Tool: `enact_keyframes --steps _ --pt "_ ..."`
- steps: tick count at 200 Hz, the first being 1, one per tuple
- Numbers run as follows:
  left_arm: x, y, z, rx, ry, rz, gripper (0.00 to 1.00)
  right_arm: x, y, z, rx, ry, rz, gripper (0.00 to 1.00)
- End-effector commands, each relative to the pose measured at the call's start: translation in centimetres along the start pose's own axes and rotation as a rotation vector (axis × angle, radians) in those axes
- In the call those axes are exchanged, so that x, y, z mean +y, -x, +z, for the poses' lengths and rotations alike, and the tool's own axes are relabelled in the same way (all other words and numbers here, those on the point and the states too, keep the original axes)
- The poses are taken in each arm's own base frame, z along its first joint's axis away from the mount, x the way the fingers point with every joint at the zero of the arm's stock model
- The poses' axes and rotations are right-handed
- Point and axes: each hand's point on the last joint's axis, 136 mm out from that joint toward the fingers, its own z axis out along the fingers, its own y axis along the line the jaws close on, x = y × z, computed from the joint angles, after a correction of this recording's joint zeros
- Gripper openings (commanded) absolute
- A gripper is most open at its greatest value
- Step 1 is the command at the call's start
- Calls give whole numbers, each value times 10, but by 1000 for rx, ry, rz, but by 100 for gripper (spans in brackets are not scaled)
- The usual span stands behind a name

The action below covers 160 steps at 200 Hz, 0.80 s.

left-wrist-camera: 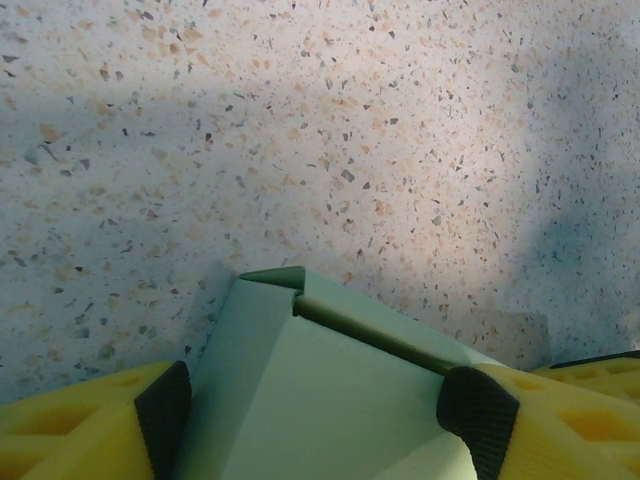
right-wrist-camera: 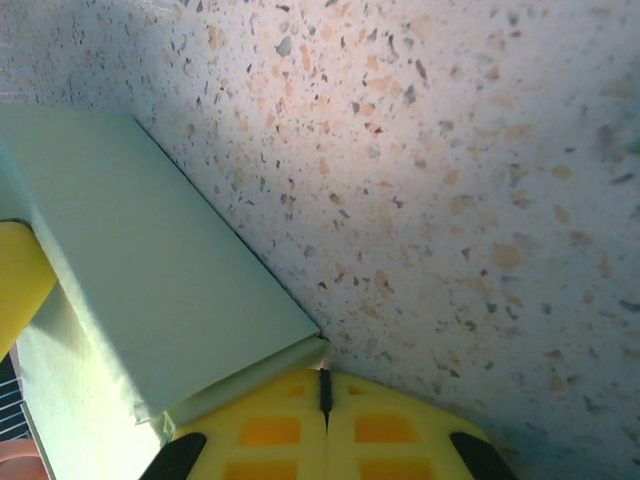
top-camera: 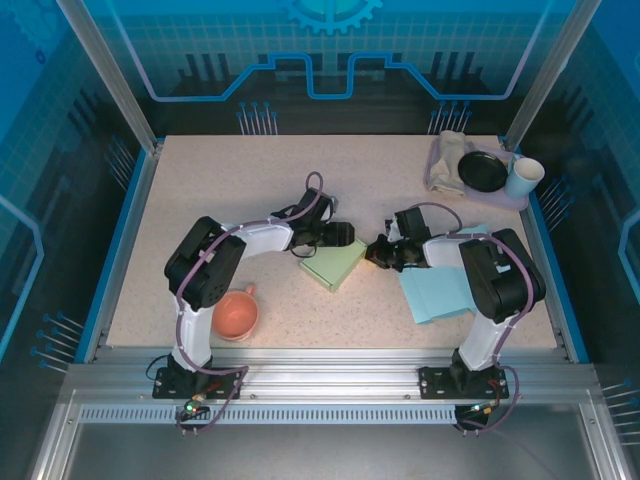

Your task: Fold the paper box

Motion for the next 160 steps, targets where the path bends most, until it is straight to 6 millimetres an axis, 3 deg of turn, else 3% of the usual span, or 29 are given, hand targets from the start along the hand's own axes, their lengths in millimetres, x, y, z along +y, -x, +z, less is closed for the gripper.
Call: enact_keyframes --steps 1,48,72,101,131,160 --pt "-78 -64 19 205 -239 33 74 -27 -4 18 -15 -80 -3 0" --pt "-25 -33 2 93 -8 -65 75 -17 -3 5 -38 -43 -3 0" --pt "5 -13 -18 11 49 -156 76 -16 -1 -7 -71 -68 -15 0" --pt "23 -1 -48 -83 107 -183 80 -16 0 -22 -105 -106 -30 0" --pt "34 -9 -74 -121 155 -177 82 -20 -7 -36 -125 -138 -38 0" --pt "48 -42 -88 -108 148 -188 83 -14 -34 -42 -115 -145 -81 0"
